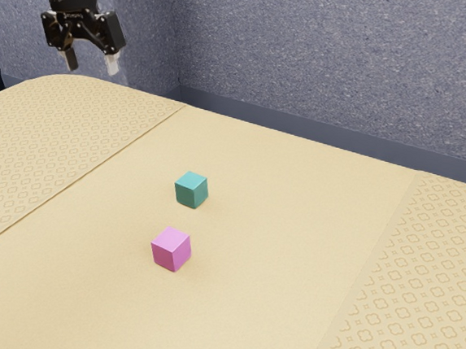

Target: Pick up the blue block with one arm, and put the blue block on the pink block with one arm

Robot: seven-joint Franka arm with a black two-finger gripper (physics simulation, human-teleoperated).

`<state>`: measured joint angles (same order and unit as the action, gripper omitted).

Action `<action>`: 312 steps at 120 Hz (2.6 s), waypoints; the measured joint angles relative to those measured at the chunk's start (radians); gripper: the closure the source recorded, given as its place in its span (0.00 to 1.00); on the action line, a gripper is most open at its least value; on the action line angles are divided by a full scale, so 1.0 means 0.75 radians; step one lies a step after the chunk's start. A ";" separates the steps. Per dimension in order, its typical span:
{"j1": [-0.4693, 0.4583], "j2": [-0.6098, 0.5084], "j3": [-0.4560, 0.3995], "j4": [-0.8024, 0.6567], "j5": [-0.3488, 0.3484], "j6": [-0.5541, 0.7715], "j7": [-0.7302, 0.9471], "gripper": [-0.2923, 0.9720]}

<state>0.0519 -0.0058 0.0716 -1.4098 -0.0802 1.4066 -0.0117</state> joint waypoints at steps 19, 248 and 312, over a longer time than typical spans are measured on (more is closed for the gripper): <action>-0.018 0.010 -0.002 -0.141 0.018 0.095 -0.001 0.23; 0.064 1.224 -0.124 0.416 0.069 0.816 0.291 0.47; 0.064 0.556 -0.198 -0.363 0.082 0.871 0.208 0.53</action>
<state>0.0997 0.4115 -0.0771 -1.6818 -0.0189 2.0598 0.1440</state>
